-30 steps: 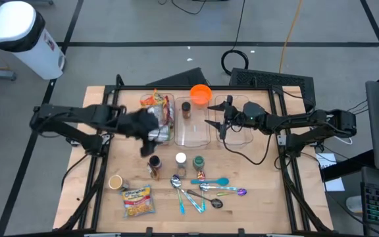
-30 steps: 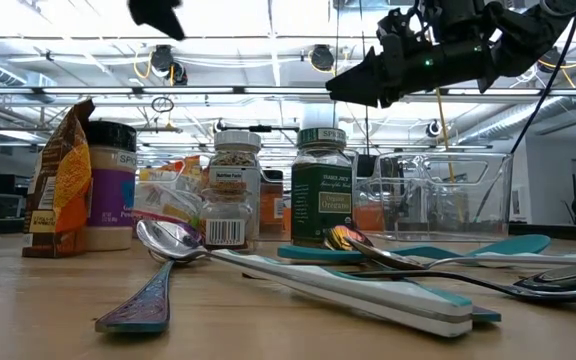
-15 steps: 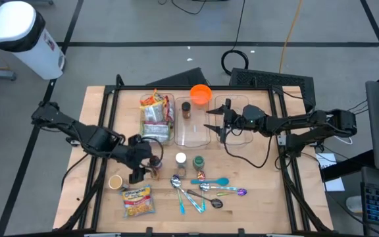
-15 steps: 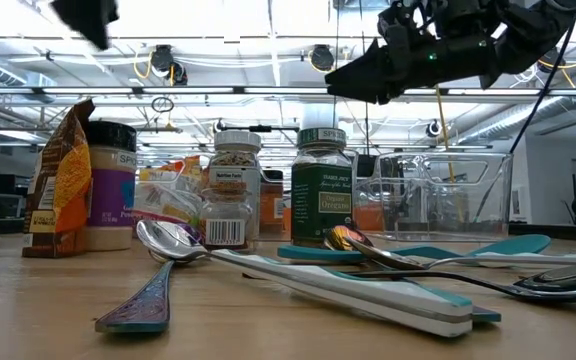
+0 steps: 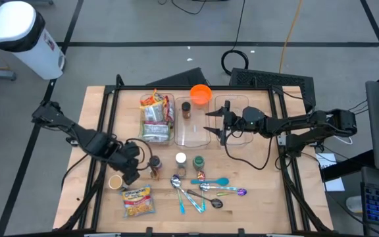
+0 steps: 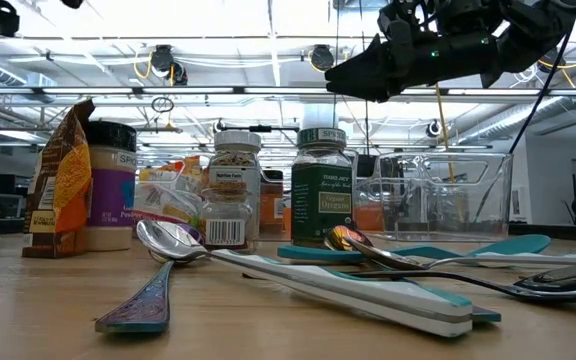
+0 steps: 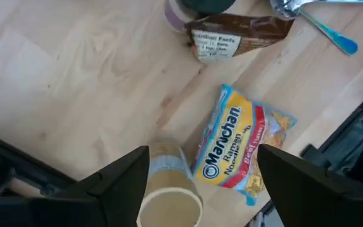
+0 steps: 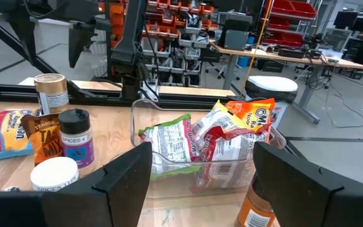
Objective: Pick & Place Food Item
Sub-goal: Put the black seasoning bottle into the middle transparent bin
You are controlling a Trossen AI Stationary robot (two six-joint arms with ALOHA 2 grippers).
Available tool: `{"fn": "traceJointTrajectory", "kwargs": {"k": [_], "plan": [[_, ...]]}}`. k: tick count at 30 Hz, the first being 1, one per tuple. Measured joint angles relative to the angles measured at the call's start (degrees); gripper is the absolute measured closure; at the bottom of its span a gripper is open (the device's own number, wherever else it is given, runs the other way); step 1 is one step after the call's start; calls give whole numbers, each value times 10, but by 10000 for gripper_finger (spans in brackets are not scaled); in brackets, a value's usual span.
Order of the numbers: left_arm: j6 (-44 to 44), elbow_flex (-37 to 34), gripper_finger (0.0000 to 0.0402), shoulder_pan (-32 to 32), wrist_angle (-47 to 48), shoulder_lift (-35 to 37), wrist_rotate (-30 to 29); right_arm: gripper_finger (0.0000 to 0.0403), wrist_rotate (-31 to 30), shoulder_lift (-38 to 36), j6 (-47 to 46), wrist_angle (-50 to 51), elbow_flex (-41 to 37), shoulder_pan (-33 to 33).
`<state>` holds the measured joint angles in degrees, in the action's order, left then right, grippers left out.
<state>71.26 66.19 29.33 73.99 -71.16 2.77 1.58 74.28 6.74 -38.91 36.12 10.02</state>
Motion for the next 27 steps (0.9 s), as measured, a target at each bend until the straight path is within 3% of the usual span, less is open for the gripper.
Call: {"fn": "traceJointTrajectory", "kwargs": {"k": [6, 9, 11, 14, 18, 22, 27], "plan": [[39, 0, 81, 4, 0, 0, 79, 136, 0, 0, 1, 1, 0, 0], [41, 0, 74, 12, -8, 0, 81, 135, 0, 0, 6, -2, 0, 0], [30, 0, 74, 18, -7, 0, 46, 136, 0, 0, 6, -4, 0, 0], [4, 0, 80, 18, -8, 0, -57, 136, 1, 0, -2, -3, 0, 0], [-14, 0, 92, -15, -19, 0, -143, 135, 1, 0, -17, -3, 0, -5], [-33, 0, 100, -62, -53, -9, -168, 137, 1, 0, -16, -3, 0, -22], [-107, 0, 96, -111, -102, -53, -144, 137, 0, 0, -11, -3, 0, -41]]}}
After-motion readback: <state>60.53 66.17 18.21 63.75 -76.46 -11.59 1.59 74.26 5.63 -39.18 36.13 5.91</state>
